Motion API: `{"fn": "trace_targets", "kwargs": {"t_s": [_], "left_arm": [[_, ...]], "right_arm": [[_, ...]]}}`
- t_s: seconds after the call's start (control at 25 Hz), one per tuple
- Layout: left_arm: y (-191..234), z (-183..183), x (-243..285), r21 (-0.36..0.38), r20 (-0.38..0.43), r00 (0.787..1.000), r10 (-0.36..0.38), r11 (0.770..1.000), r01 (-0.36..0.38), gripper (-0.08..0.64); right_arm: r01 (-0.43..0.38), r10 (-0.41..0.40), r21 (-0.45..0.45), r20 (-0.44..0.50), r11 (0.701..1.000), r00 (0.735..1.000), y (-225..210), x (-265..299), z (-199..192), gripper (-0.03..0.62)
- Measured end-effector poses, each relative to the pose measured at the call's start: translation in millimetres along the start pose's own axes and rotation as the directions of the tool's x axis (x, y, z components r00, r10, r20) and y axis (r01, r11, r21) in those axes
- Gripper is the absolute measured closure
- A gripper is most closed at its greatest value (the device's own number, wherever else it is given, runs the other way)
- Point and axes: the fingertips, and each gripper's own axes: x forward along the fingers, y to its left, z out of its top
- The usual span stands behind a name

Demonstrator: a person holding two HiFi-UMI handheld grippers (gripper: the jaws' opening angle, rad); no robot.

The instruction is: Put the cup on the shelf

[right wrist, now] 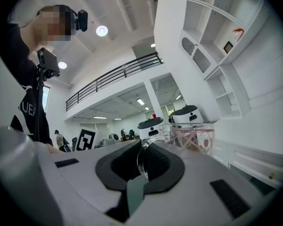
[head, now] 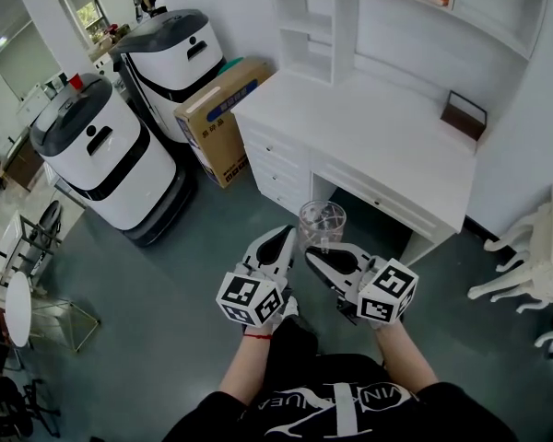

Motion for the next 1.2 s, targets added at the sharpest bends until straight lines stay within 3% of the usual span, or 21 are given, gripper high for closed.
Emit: {"fn": "trace_targets", "kwargs": {"t_s": [0.84,1.2], "left_arm": [[181.4,35.5,124.6,-0.024,-0.037,0.997,-0.063,0.998,0.063,0.554],[230.9,38.2,138.0,-0.031,-0.033,0.998,-0.059,0.998,0.058,0.554]], "right_arm": [[0.054,-0.054,0.03,0.016,0.998,0.998,-151.1,161.6,41.8,0.578],[0.043,-0.044,0.04,0.008,0.998,0.999,-174.0,205.1,38.8,0.578]]}}
